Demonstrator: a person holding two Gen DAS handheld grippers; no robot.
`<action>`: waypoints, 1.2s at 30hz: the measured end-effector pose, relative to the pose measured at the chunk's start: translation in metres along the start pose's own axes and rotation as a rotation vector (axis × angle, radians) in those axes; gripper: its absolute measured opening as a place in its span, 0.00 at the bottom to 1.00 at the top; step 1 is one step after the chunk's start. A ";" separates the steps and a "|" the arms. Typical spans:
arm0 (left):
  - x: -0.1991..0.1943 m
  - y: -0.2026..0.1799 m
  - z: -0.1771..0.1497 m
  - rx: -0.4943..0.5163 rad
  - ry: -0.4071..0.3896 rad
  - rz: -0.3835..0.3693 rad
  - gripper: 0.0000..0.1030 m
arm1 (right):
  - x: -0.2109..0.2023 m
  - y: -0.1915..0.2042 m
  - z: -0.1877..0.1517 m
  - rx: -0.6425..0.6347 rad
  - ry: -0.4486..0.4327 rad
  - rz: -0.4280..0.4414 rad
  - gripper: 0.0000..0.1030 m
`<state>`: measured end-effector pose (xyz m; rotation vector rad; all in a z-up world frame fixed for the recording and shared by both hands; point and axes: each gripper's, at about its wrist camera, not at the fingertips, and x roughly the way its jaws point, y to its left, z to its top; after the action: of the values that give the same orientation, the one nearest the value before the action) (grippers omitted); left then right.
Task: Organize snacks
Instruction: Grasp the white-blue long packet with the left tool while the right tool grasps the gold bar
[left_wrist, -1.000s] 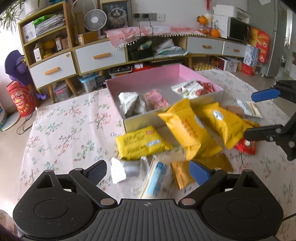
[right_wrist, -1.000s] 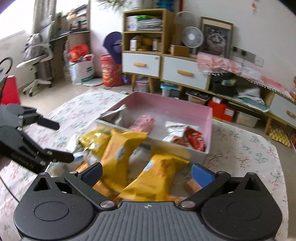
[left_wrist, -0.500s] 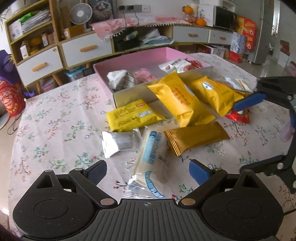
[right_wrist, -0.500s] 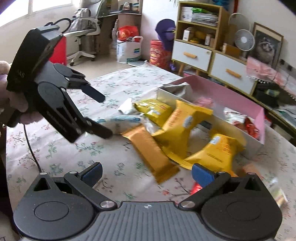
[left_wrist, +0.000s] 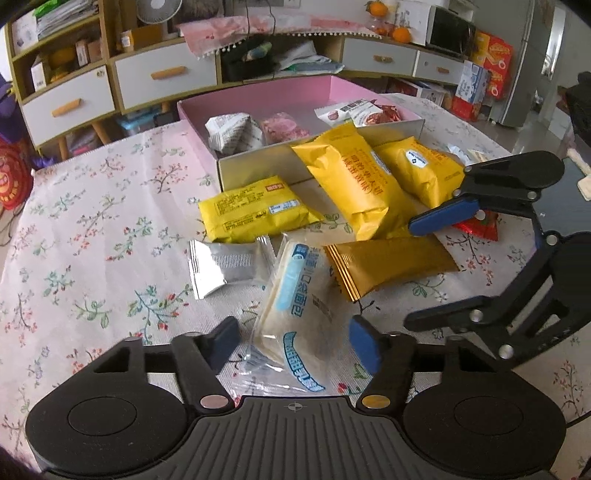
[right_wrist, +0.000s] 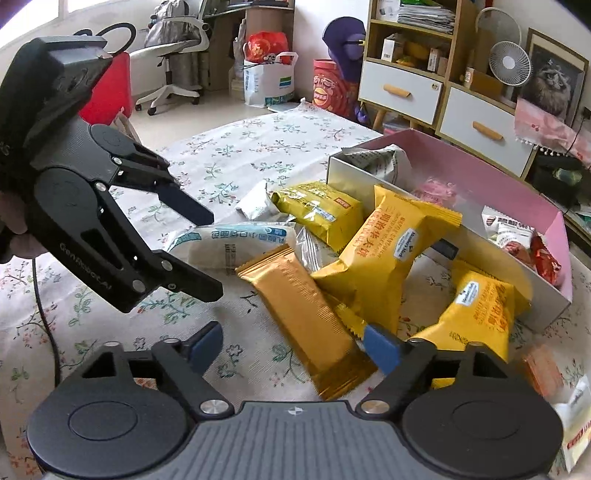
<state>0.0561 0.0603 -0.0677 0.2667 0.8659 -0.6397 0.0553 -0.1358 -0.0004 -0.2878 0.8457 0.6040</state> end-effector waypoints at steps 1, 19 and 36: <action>0.000 0.000 0.001 0.001 -0.002 -0.002 0.49 | 0.000 0.000 0.000 -0.004 0.002 -0.003 0.55; -0.004 -0.007 0.001 0.050 0.036 0.006 0.37 | -0.003 0.015 0.002 -0.017 0.050 0.039 0.38; -0.005 -0.011 0.005 0.041 0.042 0.027 0.30 | 0.000 0.024 0.007 -0.018 0.042 0.014 0.11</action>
<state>0.0503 0.0513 -0.0605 0.3286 0.8887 -0.6292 0.0448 -0.1138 0.0039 -0.3118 0.8840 0.6206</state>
